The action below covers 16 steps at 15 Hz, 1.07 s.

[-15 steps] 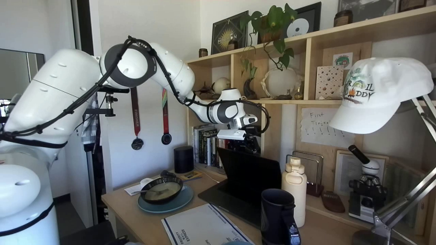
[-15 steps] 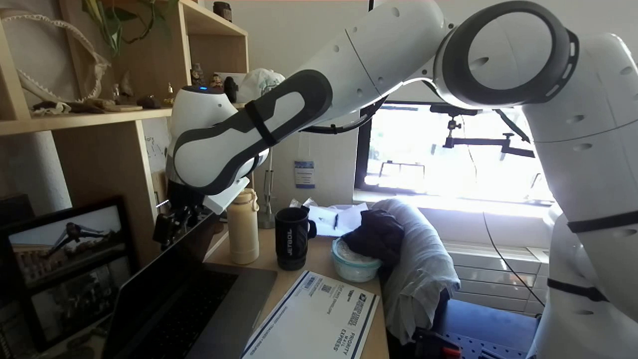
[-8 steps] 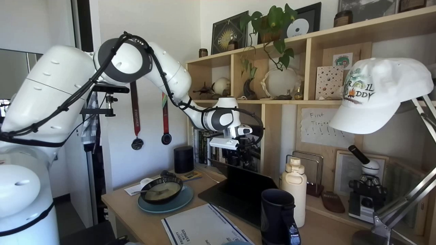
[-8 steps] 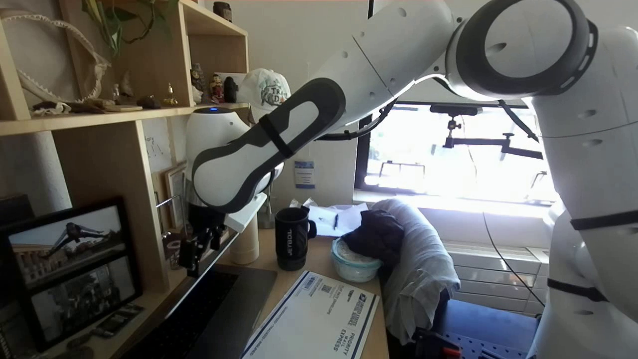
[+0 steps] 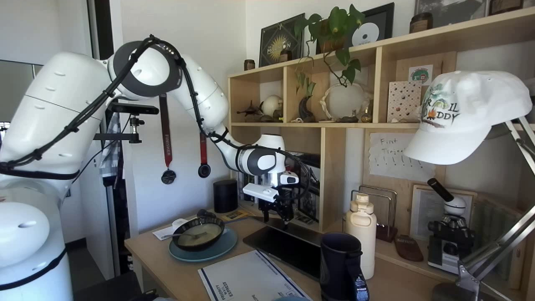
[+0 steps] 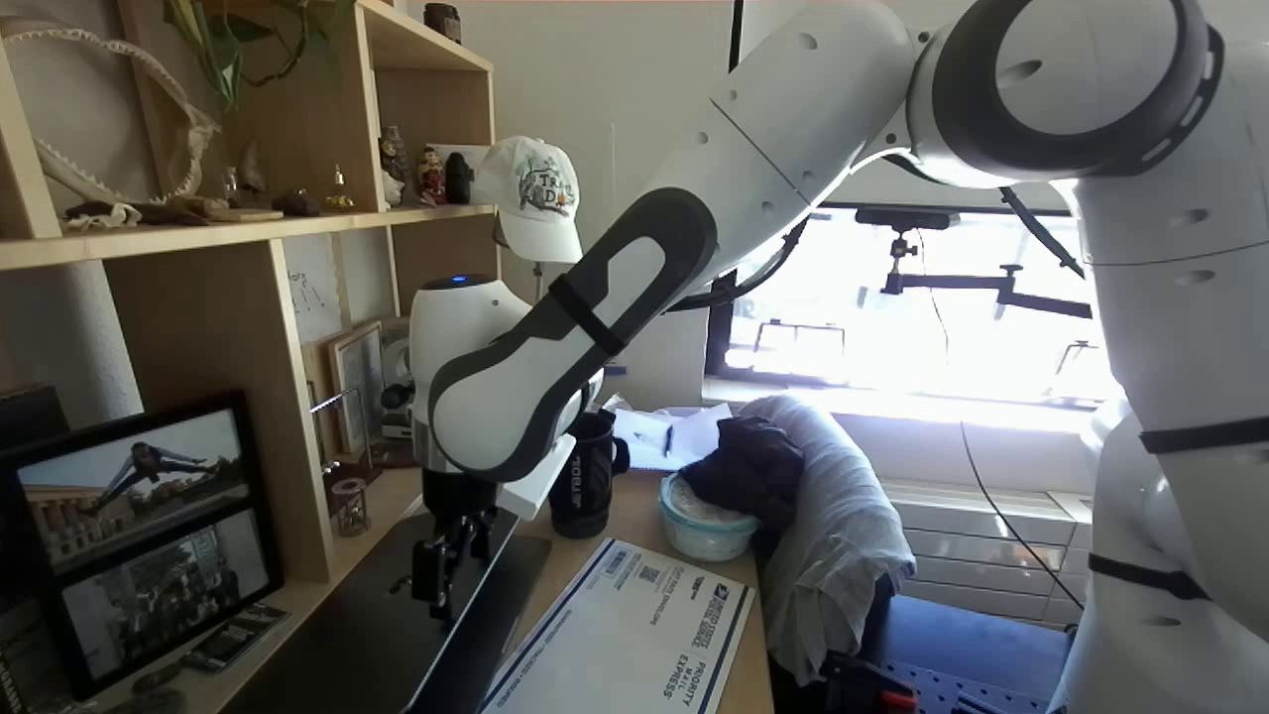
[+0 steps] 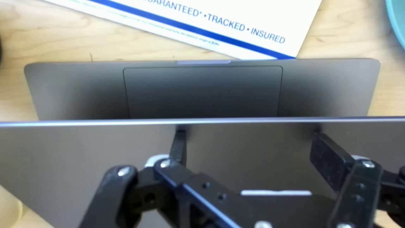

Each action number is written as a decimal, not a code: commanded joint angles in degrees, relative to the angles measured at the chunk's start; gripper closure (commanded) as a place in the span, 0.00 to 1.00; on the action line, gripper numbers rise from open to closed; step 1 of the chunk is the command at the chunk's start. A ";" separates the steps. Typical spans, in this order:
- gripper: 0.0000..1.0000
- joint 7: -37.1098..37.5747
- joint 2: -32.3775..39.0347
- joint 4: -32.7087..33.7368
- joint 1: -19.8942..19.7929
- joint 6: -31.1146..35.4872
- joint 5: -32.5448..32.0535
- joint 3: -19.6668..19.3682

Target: Close the laptop

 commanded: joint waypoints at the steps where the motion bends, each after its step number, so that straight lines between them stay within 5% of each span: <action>1: 0.00 1.56 -3.57 -7.66 -0.19 4.26 1.03 0.50; 7: 0.00 1.84 -1.95 -11.88 0.35 13.15 0.86 0.87; 16: 0.00 1.89 0.56 -9.96 0.75 11.45 0.40 0.64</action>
